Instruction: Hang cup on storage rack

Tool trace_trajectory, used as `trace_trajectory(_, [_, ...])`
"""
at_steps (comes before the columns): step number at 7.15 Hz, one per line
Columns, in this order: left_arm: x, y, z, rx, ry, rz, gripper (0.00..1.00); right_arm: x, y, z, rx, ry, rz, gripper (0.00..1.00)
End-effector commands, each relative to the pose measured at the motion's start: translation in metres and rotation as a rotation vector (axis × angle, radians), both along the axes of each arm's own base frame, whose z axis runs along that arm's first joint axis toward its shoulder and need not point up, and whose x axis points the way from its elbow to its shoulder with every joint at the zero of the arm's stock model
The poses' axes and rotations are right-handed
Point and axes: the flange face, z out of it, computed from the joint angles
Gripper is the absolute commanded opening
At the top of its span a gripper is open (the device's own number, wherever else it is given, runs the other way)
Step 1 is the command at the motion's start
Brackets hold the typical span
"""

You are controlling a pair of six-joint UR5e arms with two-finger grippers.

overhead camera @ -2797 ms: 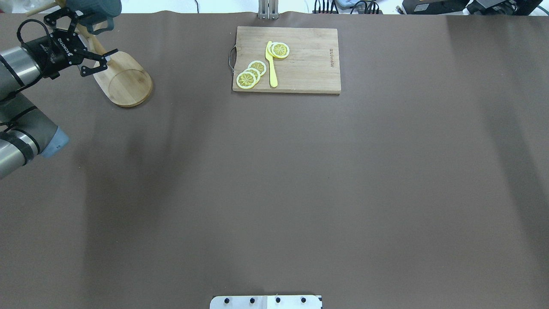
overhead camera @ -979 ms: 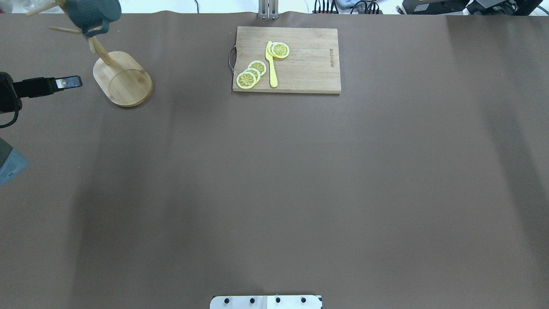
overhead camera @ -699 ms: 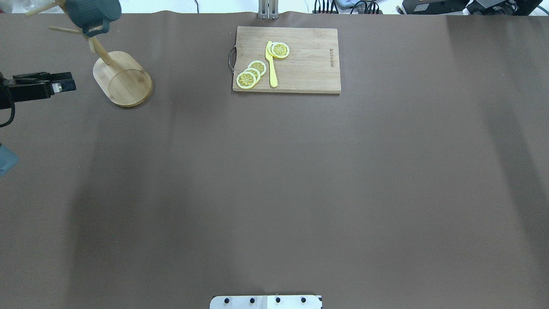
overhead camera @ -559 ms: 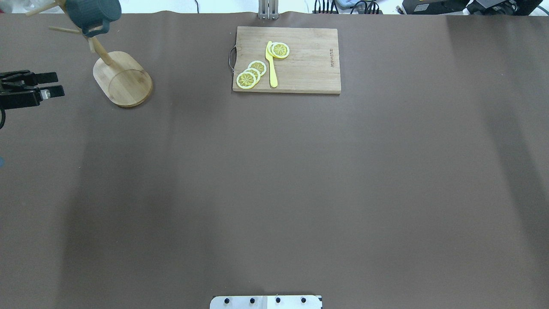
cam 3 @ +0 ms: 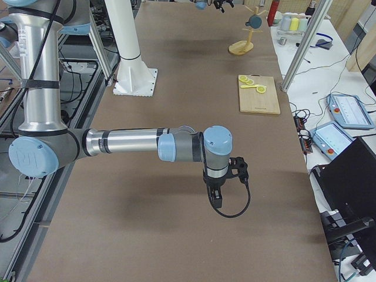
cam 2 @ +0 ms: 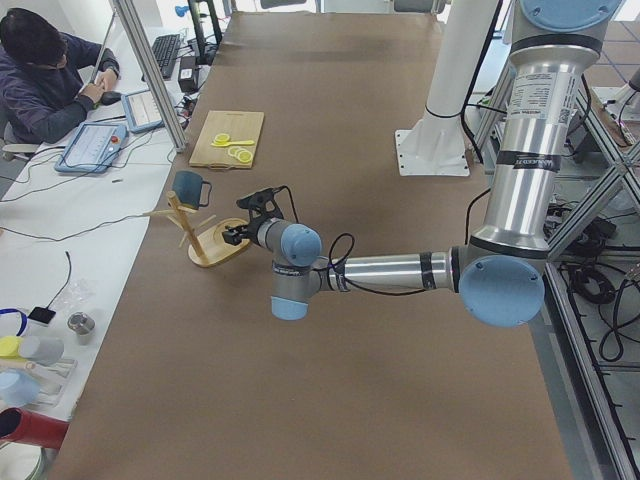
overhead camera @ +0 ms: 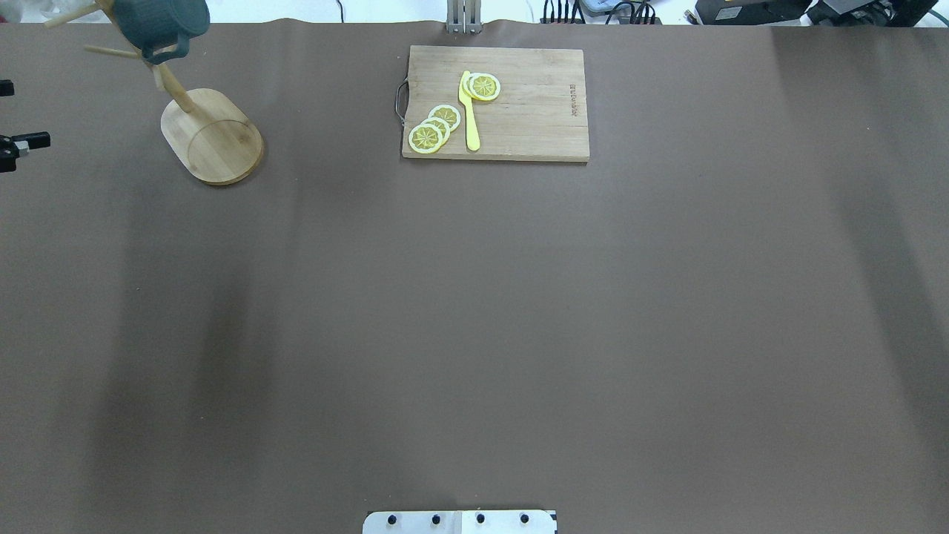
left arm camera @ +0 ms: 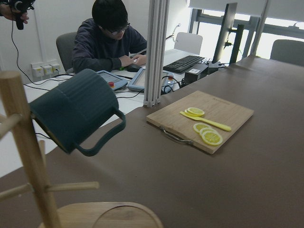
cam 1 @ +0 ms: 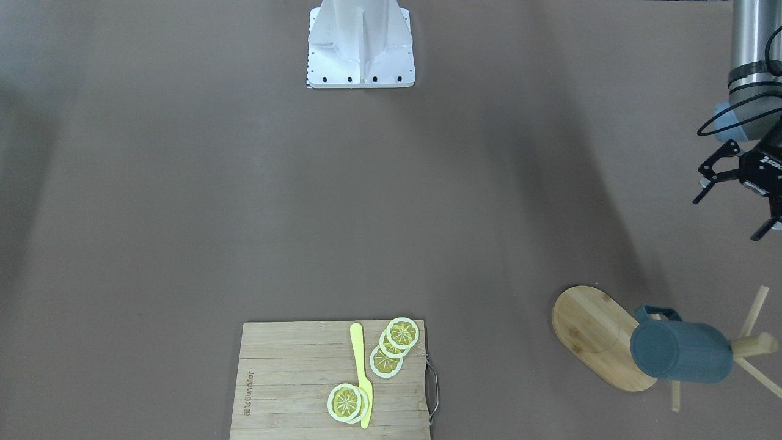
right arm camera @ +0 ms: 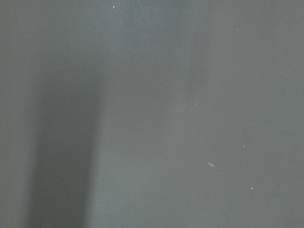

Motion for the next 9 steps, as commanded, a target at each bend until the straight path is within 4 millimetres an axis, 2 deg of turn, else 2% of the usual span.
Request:
trace_trajectory(1, [-0.047, -0.018, 0.017, 0.038, -0.222, -0.07, 0.99, 0.0, 0.002, 0.002, -0.004, 0.0, 0.001, 1.0])
trace_trajectory(2, [-0.057, -0.018, 0.034, -0.019, -0.273, -0.071, 0.99, 0.0, 0.002, 0.002, -0.003, 0.0, 0.0, 1.0])
trace_trajectory(3, [-0.059, -0.018, 0.058, -0.156, -0.306, -0.057, 0.99, 0.0, 0.002, 0.002, -0.003, 0.0, 0.0, 1.0])
trace_trajectory(4, [-0.06, -0.022, 0.069, -0.241, -0.326, -0.053, 0.99, 0.0, 0.002, 0.002, -0.005, 0.0, 0.0, 1.0])
trace_trajectory(6, [-0.086, -0.034, 0.087, -0.427, -0.355, -0.072, 0.99, 0.0, 0.003, 0.003, -0.006, 0.0, 0.0, 1.0])
trace_trajectory(7, [-0.087, -0.04, 0.092, -0.507, -0.368, -0.062, 0.99, 0.0, 0.003, 0.004, -0.008, 0.0, 0.0, 1.0])
trace_trajectory(8, [-0.092, -0.052, 0.082, -0.611, -0.357, -0.027, 0.99, 0.0, 0.004, 0.006, -0.012, -0.001, 0.0, 1.0])
trace_trajectory(9, [-0.11, -0.064, 0.055, -0.705, -0.34, -0.025, 0.99, 0.0, 0.005, 0.007, -0.014, -0.002, 0.0, 1.0])
